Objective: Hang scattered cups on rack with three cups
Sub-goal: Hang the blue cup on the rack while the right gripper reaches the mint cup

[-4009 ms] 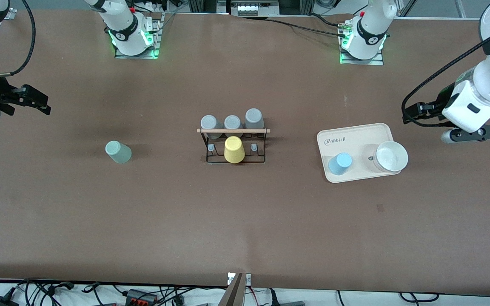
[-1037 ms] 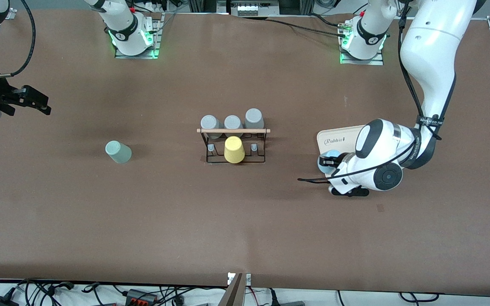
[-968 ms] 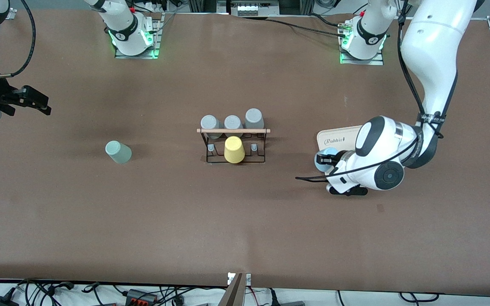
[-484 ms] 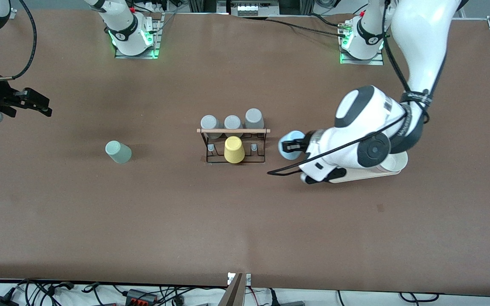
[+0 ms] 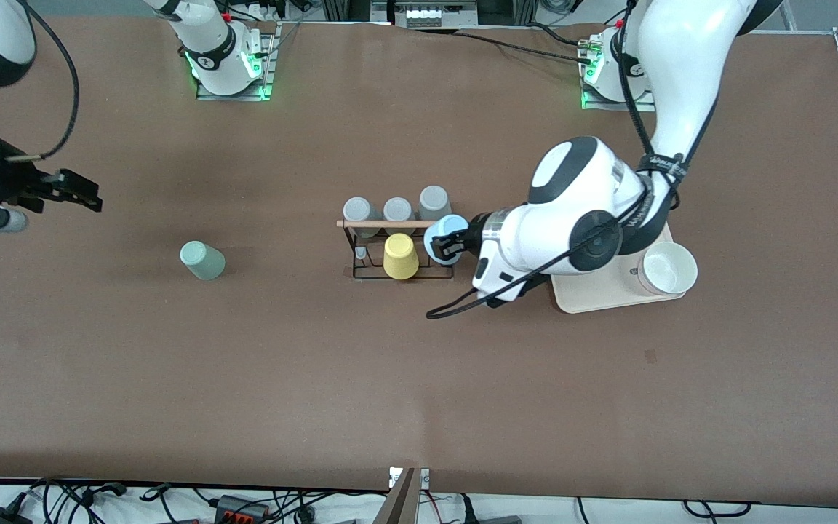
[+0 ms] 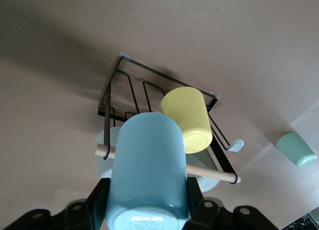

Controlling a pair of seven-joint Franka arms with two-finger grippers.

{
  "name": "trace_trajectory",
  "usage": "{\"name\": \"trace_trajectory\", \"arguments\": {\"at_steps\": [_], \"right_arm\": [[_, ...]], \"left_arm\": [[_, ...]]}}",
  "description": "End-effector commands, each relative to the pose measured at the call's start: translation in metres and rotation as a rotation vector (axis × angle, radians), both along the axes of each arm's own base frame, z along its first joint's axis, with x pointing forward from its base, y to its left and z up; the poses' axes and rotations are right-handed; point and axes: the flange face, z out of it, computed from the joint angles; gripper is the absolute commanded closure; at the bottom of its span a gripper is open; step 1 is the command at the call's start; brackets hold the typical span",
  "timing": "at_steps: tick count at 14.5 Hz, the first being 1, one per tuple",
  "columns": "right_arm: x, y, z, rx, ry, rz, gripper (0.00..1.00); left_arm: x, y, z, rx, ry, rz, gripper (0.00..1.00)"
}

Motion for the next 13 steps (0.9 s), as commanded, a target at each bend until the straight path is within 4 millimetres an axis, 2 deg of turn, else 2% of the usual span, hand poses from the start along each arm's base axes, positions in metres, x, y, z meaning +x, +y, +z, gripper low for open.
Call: {"name": "trace_trajectory", "arguments": {"at_steps": [1,4,5,8,10,13], "right_arm": [[0.017,0.006,-0.039,-0.004,0.05,0.029,0.0],[0.021,0.013,-0.056,-0.013,0.071,0.035,0.0],[0.024,0.027,-0.065,-0.031,0.085,0.063,0.0],[0.03,0.028,-0.103,-0.05,0.125,0.066,0.0],[0.028,0.031,-0.127,-0.049,0.092,0.074,0.0],[0.02,0.032,-0.161,-0.048,0.075,0.072,0.0]], "left_arm": [[-0.009,-0.023,-0.008,0.024,0.016,0.005,0.74],[-0.006,-0.029,-0.012,0.021,-0.025,0.018,0.74],[-0.005,-0.028,-0.011,0.021,-0.032,0.019,0.74],[-0.001,-0.026,-0.009,0.055,-0.083,0.011,0.74],[-0.01,-0.037,-0.01,0.103,-0.129,-0.035,0.74],[-0.012,-0.04,-0.028,0.118,-0.11,-0.045,0.74]]}}
